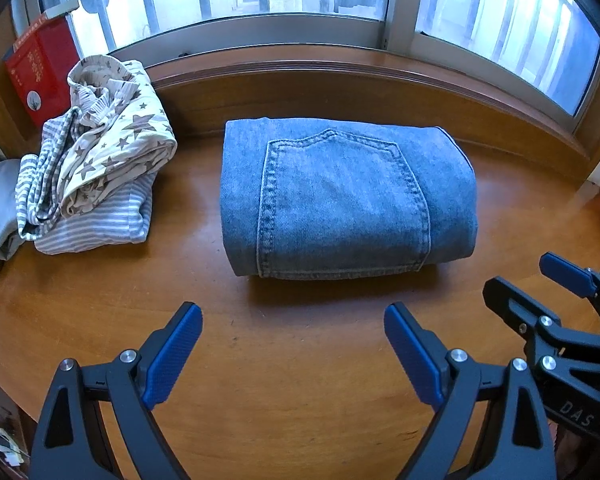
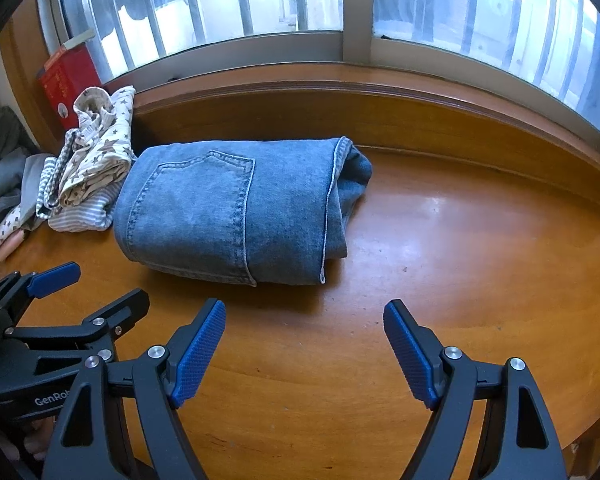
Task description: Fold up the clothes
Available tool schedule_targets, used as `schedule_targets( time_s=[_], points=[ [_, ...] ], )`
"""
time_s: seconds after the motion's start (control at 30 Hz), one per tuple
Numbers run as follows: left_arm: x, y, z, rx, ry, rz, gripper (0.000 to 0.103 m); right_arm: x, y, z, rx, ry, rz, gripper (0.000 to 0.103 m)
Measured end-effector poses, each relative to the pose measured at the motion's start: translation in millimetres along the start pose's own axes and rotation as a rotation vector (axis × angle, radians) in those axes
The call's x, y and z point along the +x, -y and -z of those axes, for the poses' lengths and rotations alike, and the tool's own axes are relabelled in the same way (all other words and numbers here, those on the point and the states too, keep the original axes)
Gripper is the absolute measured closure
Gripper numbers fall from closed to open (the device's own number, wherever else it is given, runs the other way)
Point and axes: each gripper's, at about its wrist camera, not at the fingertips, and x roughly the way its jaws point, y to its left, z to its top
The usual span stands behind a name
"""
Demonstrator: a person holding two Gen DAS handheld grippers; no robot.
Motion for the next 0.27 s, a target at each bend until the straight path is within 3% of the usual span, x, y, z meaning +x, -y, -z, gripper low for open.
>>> schedule_targets(
  time_s=[0.27],
  points=[
    [0.1,1.9,-0.2,0.013,-0.003,-0.011,0.010,-0.9,1.4,0.8,-0.003,0.000,-0.001,0.022]
  ],
)
